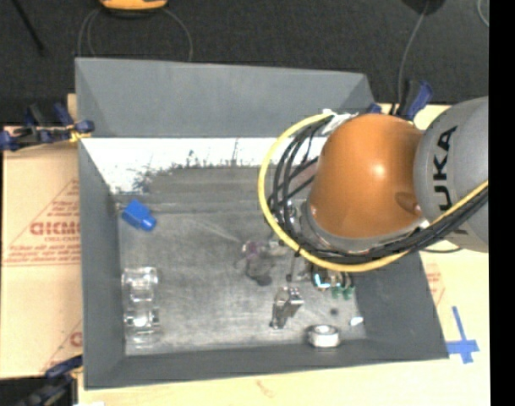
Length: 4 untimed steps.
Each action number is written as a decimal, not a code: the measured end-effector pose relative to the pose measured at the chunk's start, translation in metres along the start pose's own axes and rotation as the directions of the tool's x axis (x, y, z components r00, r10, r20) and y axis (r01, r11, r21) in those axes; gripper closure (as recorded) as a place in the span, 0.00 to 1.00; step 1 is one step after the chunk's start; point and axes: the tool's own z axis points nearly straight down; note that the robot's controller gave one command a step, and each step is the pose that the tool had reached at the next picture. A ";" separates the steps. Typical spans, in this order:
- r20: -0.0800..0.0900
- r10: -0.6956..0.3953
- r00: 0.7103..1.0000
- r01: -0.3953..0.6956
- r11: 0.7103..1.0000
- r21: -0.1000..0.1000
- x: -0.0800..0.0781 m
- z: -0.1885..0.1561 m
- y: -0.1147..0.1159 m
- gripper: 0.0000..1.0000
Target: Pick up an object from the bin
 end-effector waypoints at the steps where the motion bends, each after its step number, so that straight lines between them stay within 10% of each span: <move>1: 0.015 -0.104 0.994 0.104 0.995 0.002 -0.113 0.160 -0.056 0.00; 2: 0.018 -0.102 0.995 0.102 0.995 0.001 -0.114 0.157 -0.055 1.00; 3: 0.017 -0.297 0.955 0.297 0.955 0.007 -0.106 0.008 -0.070 1.00; 4: 0.009 -0.254 0.967 0.254 0.967 0.001 -0.093 0.003 -0.033 1.00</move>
Offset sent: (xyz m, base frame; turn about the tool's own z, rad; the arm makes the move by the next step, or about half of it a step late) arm 0.1096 -0.0529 -0.1604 -0.1077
